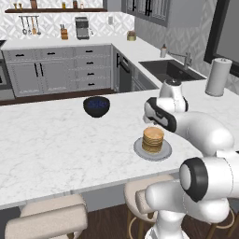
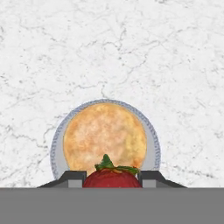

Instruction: Take the strawberry from the fridge and place it on top of the pancake, located on the dining counter.

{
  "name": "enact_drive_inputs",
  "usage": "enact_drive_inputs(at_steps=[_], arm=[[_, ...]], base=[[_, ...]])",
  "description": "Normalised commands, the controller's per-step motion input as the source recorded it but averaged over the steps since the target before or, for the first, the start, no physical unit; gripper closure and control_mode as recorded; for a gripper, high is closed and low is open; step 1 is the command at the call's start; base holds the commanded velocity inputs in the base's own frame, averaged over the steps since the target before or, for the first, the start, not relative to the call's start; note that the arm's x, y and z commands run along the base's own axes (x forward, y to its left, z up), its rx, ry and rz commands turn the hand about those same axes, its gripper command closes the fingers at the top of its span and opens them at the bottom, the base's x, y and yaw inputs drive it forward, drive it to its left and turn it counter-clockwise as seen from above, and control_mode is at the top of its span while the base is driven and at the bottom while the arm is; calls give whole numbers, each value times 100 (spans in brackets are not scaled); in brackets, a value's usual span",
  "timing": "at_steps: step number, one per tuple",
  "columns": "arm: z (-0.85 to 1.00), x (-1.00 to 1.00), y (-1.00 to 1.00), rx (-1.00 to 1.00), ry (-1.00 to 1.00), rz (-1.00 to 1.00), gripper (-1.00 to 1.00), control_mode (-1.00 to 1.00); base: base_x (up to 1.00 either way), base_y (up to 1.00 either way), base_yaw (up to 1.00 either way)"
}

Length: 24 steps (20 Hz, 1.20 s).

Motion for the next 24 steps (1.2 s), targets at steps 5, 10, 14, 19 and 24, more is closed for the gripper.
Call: enact_drive_inputs(at_steps=[5, 10, 14, 19, 24], arm=[[-36, 0, 14, 0, 4, 0, 100, -100], [-33, 0, 0, 0, 0, 0, 100, -100], [-16, 0, 0, 0, 0, 0, 100, -100], [-15, 0, 0, 0, 0, 0, 100, -100], [-7, 8, 0, 0, 0, 0, 100, -100]], base=[[0, 0, 0], [0, 0, 0], [0, 0, 0], [0, 0, 0], [0, 0, 0]])
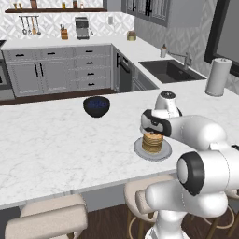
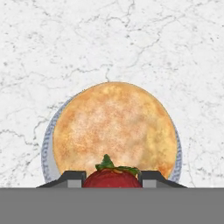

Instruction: Take the strawberry from the fridge and place it on top of the pancake, located on the dining counter.

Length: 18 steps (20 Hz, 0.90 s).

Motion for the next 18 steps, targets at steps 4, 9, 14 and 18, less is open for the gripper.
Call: enact_drive_inputs(at_steps=[4, 9, 14, 18], arm=[[-2, 7, 3, 0, 0, 0, 100, -100], [-4, 6, 2, 0, 0, 0, 100, -100], [-17, 0, 2, 0, 1, 0, 100, -100], [-11, 0, 0, 1, 0, 0, -100, -100]], base=[[0, 0, 0], [0, 0, 0], [0, 0, 0], [0, 0, 0]])
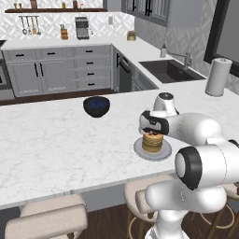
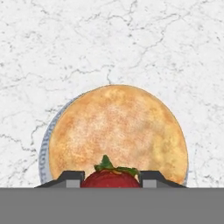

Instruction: Take the strawberry from the fridge and place it on top of the pancake, located on the dining counter.

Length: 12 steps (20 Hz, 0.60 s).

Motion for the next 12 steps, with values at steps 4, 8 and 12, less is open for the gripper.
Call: enact_drive_inputs(at_steps=[4, 8, 12], arm=[[0, 1, 0, 0, 0, 0, -100, -100], [0, 0, 0, 0, 0, 0, -100, -100], [0, 5, 0, 0, 0, 0, -100, -100]], base=[[0, 0, 0], [0, 0, 0], [0, 0, 0]])
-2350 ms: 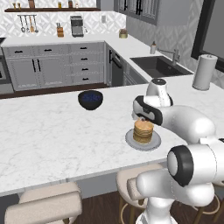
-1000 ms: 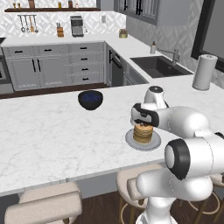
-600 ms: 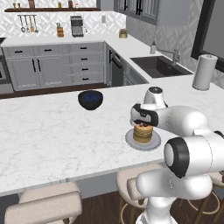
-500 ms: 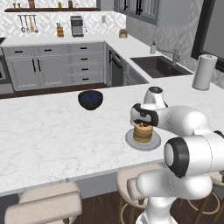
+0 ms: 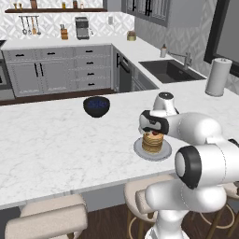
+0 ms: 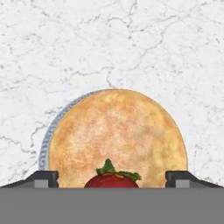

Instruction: Take the strawberry from the fridge and place it on top of the pancake, located on the dining counter.

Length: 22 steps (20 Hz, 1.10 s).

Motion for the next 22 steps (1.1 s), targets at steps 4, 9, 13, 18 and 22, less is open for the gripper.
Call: enact_drive_inputs(at_steps=[4, 9, 13, 18, 22], arm=[[16, 6, 0, 0, 0, 0, -100, -100], [44, 0, 0, 0, -3, 0, -100, -100], [37, -23, 0, 0, -4, 0, -100, -100], [1, -78, 0, 0, -4, -4, -100, -100], [1, -98, 0, 0, -9, -9, -100, -100]], base=[[0, 0, 0], [0, 0, 0], [0, 0, 0], [0, 0, 0], [0, 0, 0]])
